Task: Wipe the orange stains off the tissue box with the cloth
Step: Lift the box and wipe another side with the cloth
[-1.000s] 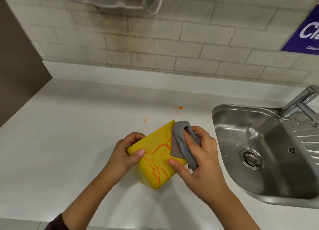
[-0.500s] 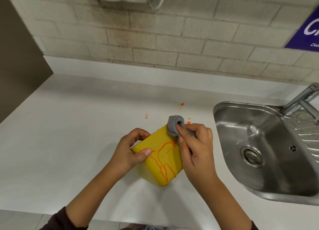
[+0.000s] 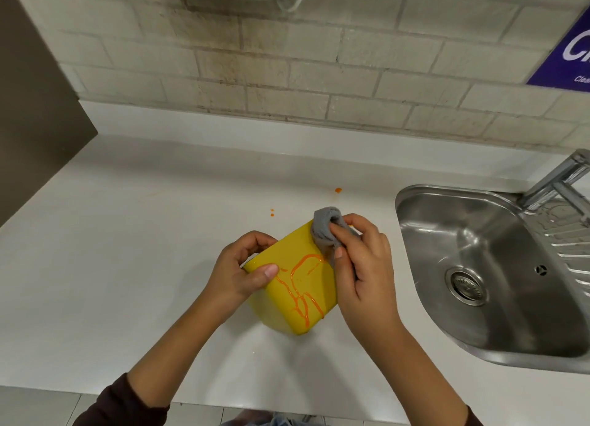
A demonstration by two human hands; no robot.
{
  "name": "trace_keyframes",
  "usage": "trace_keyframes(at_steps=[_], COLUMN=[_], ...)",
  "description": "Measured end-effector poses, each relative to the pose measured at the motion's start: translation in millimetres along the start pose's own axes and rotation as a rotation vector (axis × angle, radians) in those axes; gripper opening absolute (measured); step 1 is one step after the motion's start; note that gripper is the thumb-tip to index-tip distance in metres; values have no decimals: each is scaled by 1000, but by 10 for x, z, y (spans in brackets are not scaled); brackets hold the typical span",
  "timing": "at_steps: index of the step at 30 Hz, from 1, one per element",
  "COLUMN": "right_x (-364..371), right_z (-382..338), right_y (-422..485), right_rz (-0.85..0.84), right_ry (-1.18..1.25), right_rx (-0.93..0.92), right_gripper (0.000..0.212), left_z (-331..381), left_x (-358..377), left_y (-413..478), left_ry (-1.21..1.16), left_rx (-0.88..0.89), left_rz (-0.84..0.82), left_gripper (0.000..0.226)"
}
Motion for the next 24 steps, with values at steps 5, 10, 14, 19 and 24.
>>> trace_keyframes(at_steps=[5,10,14,19,24], right_x=[119,-67,-67,71,-3], right_z=[-49,89,33,-96,-23], right_y=[-115,-120,-24,-32,-150], right_rz=[-180,-29,91,-35,-113], right_ry=[-147,-119,-84,-105,-91], right_rx=[-145,-139,-40,-134,-256], right_gripper=[38,31,29,31,28], left_z=[-26,-13,-17,-30,-48], left_x=[-56,-66,-45,-36,-35], left_y=[20,17,5,-4,-6], left_ry=[-36,-38,-24,-64,-60], left_rx=[-8,-41,-56,-61,-81], left_rz=[21,-21,-54,-38,-64], left_gripper=[42,43,46,48,59])
Point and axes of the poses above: each hand's wrist, its own y-axis towards the middle knuckle, its own x-axis out of the palm, z = x × y, the point moved 8 cm from there along y, towards the middle knuckle, and after that the axes turned 13 degrees about -z, right-handed, at the moved point
